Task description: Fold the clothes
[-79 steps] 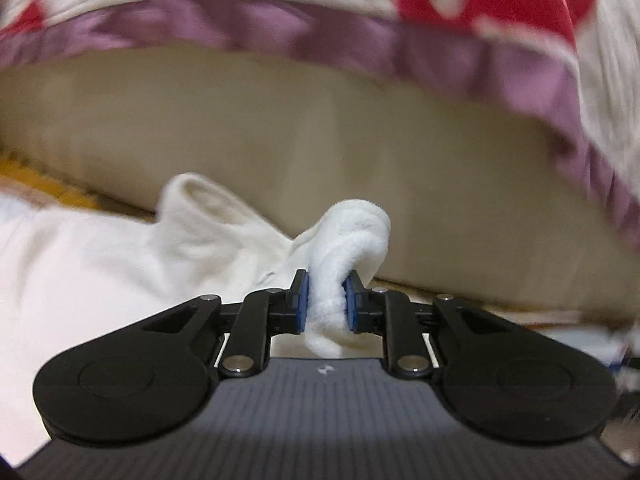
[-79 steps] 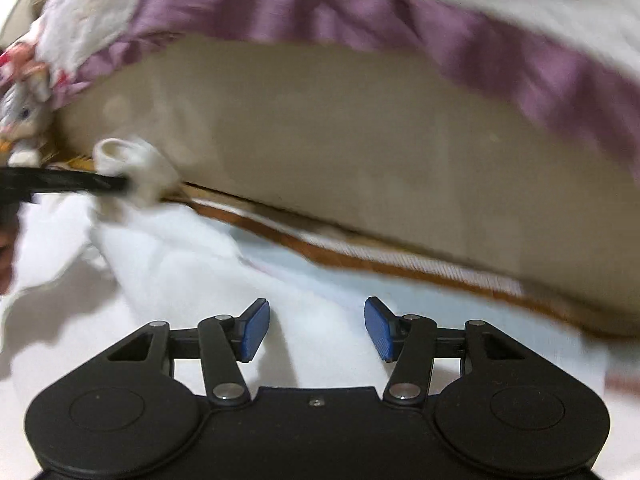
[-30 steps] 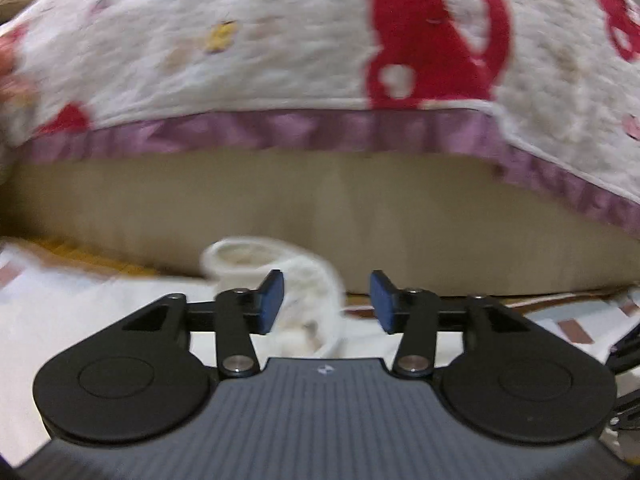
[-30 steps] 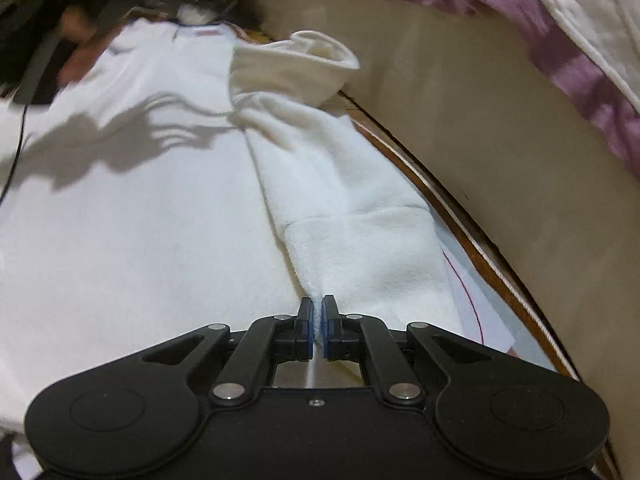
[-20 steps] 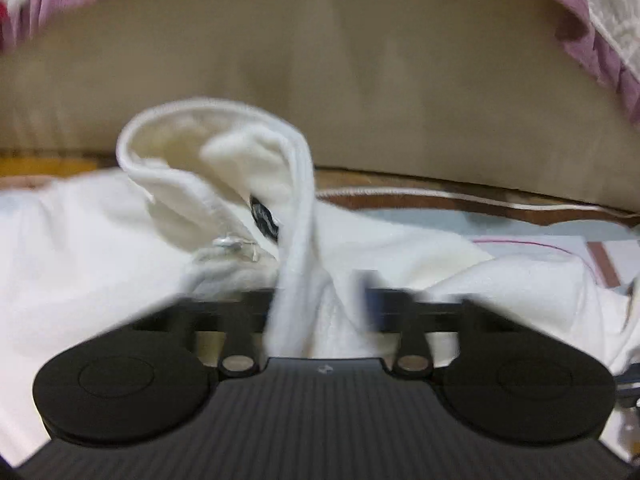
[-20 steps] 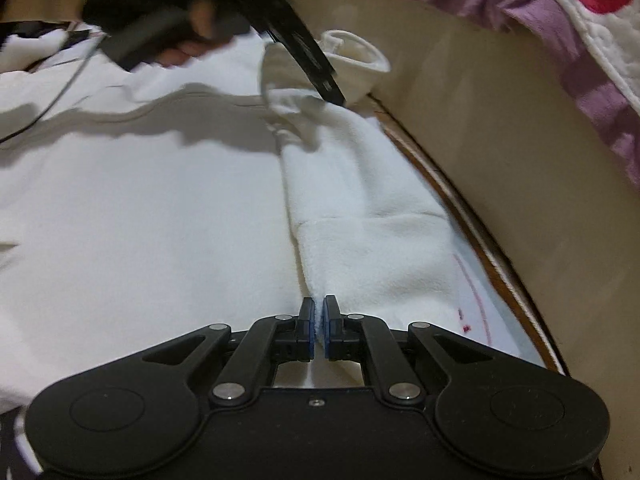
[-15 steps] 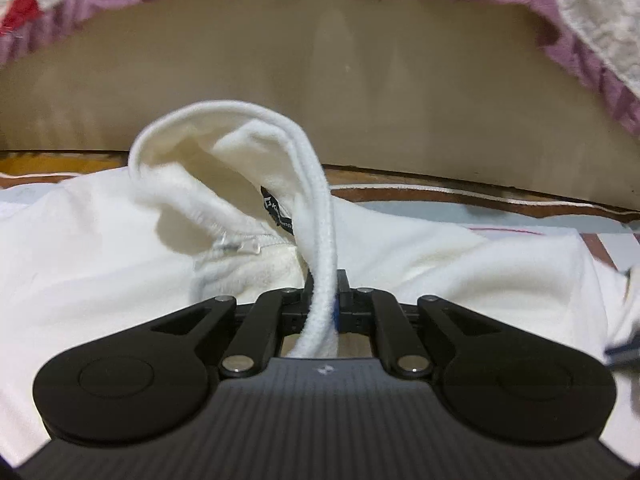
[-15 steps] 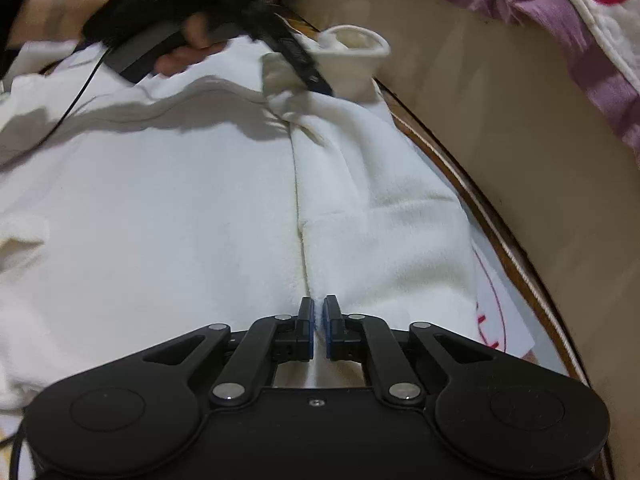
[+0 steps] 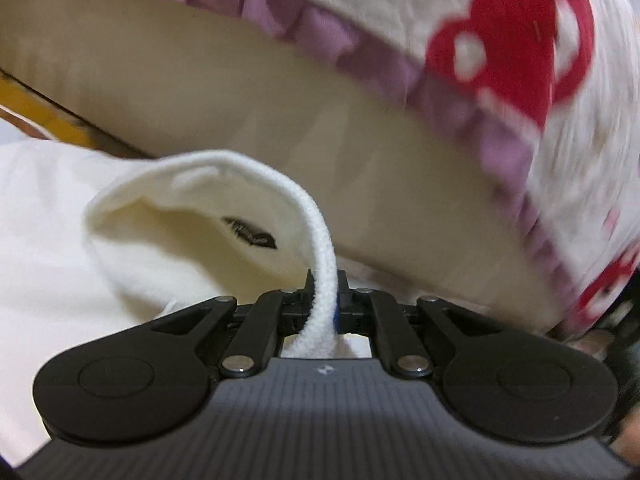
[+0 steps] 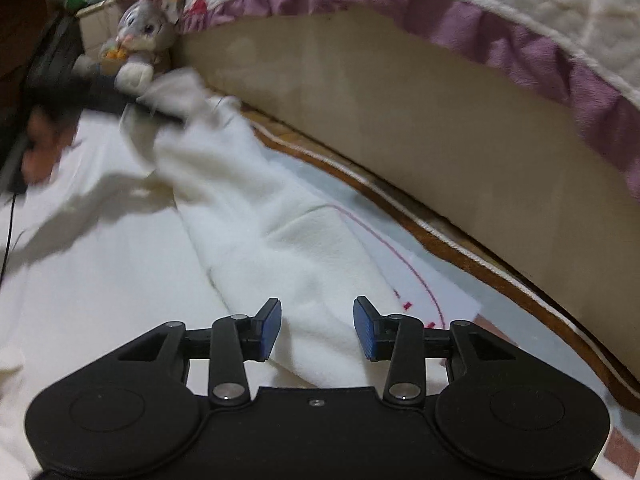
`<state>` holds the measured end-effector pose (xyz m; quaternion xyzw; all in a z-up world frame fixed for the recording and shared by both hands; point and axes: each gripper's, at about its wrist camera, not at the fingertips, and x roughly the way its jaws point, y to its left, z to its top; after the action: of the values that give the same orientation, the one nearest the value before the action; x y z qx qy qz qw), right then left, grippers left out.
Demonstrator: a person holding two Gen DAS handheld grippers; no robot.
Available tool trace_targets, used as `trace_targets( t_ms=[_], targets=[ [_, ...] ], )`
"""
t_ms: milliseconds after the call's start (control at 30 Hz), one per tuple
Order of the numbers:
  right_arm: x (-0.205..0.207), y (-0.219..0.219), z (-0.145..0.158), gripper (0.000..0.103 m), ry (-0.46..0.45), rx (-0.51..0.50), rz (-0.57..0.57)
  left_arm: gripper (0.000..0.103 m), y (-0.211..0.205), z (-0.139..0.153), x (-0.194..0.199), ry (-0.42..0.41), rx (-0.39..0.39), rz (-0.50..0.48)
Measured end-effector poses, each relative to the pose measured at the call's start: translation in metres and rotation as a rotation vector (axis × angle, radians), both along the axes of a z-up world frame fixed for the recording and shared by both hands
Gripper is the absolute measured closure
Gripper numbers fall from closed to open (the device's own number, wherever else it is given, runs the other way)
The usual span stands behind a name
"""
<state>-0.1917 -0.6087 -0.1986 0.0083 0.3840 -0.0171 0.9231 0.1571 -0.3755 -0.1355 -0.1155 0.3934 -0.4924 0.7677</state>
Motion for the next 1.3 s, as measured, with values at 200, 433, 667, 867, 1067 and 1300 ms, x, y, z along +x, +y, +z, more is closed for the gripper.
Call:
trace_targets(
  t_ms=[200, 433, 667, 867, 1067, 1300],
  targets=[
    [0.037, 0.009, -0.018, 0.047, 0.073, -0.103, 0.029, 0.098, -0.038, 0.021, 0.003, -0.137, 0.125, -0.064],
    [0.027, 0.015, -0.006, 0.093, -0.029, -0.057, 0.039, 0.098, -0.063, 0.041, 0.007, -0.223, 0.175, -0.088],
    [-0.009, -0.055, 0.029, 0.099, -0.272, 0.314, -0.165, 0.097, -0.093, 0.042, 0.025, -0.223, 0.146, -0.053],
    [0.005, -0.084, 0.019, 0.1, -0.28, 0.245, -0.365, 0.085, -0.131, 0.034, 0.016, -0.304, 0.185, -0.04],
    [0.043, -0.069, -0.003, 0.1, -0.156, 0.071, -0.371, 0.058, -0.117, 0.034, 0.007, -0.317, 0.128, -0.061],
    [0.038, -0.068, -0.01, 0.1, -0.127, 0.048, -0.355, 0.047, -0.131, 0.001, -0.015, -0.421, 0.395, -0.169]
  ],
)
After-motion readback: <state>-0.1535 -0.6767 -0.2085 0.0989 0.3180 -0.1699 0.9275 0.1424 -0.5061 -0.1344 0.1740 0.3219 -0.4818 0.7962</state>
